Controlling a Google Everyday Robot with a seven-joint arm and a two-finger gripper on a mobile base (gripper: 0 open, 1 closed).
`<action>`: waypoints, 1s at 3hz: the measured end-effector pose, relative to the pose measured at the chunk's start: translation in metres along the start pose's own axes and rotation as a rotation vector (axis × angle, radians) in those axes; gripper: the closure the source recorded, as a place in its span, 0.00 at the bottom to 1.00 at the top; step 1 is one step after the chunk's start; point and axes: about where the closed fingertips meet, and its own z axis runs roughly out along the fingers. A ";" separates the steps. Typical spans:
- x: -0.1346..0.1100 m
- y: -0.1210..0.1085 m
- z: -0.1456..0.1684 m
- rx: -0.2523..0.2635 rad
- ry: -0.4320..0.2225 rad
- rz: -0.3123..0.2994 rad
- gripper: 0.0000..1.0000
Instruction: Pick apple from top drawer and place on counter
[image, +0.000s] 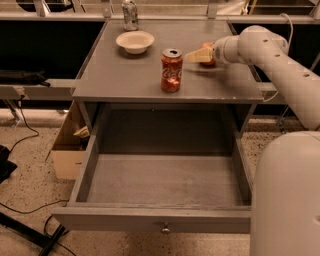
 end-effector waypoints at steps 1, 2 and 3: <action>0.000 0.000 0.000 0.000 0.000 0.000 0.00; -0.006 0.000 -0.006 -0.013 -0.033 0.009 0.00; -0.026 -0.008 -0.045 -0.015 -0.135 0.005 0.00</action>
Offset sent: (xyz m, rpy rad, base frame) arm -0.0086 -0.0086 0.0271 0.0699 -0.0739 0.0178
